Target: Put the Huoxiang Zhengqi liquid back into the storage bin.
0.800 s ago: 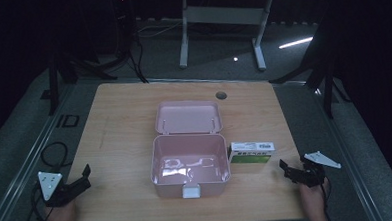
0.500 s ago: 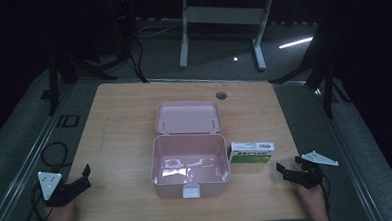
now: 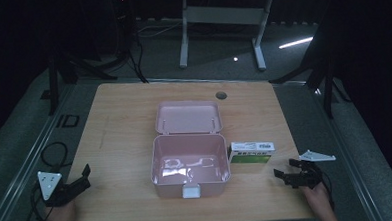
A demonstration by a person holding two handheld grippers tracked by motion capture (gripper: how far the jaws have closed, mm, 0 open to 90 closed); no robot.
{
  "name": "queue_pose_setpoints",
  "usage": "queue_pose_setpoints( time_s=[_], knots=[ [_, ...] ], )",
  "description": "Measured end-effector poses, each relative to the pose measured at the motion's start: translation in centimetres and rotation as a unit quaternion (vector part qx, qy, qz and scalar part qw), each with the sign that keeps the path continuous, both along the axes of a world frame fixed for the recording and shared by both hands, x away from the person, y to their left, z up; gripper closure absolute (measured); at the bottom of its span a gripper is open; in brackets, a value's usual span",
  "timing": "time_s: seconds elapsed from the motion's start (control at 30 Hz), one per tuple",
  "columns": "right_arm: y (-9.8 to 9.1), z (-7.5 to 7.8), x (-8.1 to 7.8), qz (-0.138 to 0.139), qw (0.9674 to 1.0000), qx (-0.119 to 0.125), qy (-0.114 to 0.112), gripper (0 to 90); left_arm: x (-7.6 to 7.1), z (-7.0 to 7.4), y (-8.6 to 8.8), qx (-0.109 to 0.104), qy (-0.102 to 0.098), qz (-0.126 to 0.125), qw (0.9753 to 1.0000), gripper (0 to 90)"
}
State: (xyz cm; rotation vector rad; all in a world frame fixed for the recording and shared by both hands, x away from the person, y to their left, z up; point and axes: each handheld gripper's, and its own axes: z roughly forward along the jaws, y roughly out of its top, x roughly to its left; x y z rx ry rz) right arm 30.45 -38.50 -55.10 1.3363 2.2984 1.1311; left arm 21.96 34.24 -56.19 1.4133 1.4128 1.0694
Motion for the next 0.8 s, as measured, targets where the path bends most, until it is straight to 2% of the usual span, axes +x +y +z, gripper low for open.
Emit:
queue_pose_setpoints(
  time_s=[0.03,0.07,0.1,0.17,0.23,0.27,0.3,0.33,0.37,0.4,0.47,0.5,0.53,0.57,0.6,0.63,0.67,0.73,0.77,0.8],
  knots=[
    [0.2,0.0,0.0,0.014,0.9998,-0.012,0.008,10.6,0.0,0.0,0.0,0.000,0.000,0.000,1.0000,4.5],
    [0.2,0.0,0.0,0.014,0.9998,-0.012,0.008,10.6,0.0,0.0,0.0,0.001,0.000,0.000,1.0000,4.5],
    [0.3,0.0,0.1,0.031,0.9991,-0.023,0.017,10.6,0.0,0.0,0.0,0.000,0.001,0.001,1.0000,4.5],
    [0.9,0.7,0.2,0.074,0.9952,-0.056,0.031,10.6,0.0,0.0,0.0,0.000,0.001,0.000,1.0000,4.5],
    [1.2,1.3,0.2,0.100,0.9918,-0.071,0.038,10.7,0.0,0.0,0.0,0.001,0.001,0.000,1.0000,4.5],
    [1.2,1.3,0.2,0.100,0.9918,-0.071,0.038,10.7,0.0,0.0,0.0,0.001,0.001,0.000,1.0000,4.5],
    [1.5,1.9,0.4,0.118,0.9884,-0.086,0.044,10.7,0.0,0.0,0.0,0.001,0.001,0.000,1.0000,4.5],
    [1.5,1.9,0.4,0.118,0.9884,-0.086,0.044,10.7,0.0,0.0,0.0,0.000,0.001,0.000,1.0000,4.5],
    [1.6,2.2,0.4,0.126,0.9865,-0.093,0.047,10.7,0.0,0.0,0.0,0.001,0.001,0.000,1.0000,4.5],
    [1.9,2.6,0.6,0.147,0.9812,-0.110,0.058,12.6,0.0,0.0,0.0,0.001,0.000,0.000,1.0000,4.5],
    [2.2,2.8,0.6,0.162,0.9768,-0.124,0.065,12.6,0.0,0.0,0.0,0.002,0.000,-0.002,1.0000,4.5],
    [2.2,2.8,0.6,0.162,0.9768,-0.124,0.065,12.6,0.0,0.0,0.0,0.002,0.000,-0.002,1.0000,4.5],
    [2.6,2.9,0.6,0.175,0.9725,-0.139,0.067,12.8,0.0,0.0,0.0,0.002,0.000,-0.002,1.0000,4.5],
    [2.6,2.9,0.6,0.175,0.9725,-0.139,0.067,12.8,0.0,0.0,0.0,0.002,0.000,-0.002,1.0000,4.5],
    [2.9,3.1,0.6,0.187,0.9684,-0.150,0.070,13.0,0.0,0.0,0.0,0.002,0.000,-0.002,1.0000,4.5],
    [3.1,3.1,0.6,0.193,0.9658,-0.157,0.073,13.1,0.0,0.0,0.0,0.002,0.000,-0.002,1.0000,4.5],
    [3.1,3.1,0.6,0.193,0.9658,-0.157,0.073,13.1,0.0,0.0,0.0,0.002,0.000,-0.002,1.0000,4.5],
    [3.5,3.2,0.6,0.203,0.9600,-0.173,0.085,13.1,0.0,0.0,0.0,0.002,0.001,-0.002,1.0000,4.5],
    [3.5,3.2,0.6,0.203,0.9600,-0.173,0.085,13.1,0.0,0.0,0.0,0.002,0.001,-0.002,1.0000,4.5],
    [3.8,3.2,0.6,0.209,0.9567,-0.181,0.091,13.1,0.0,0.0,0.0,0.003,0.001,-0.002,1.0000,4.5]
  ],
)
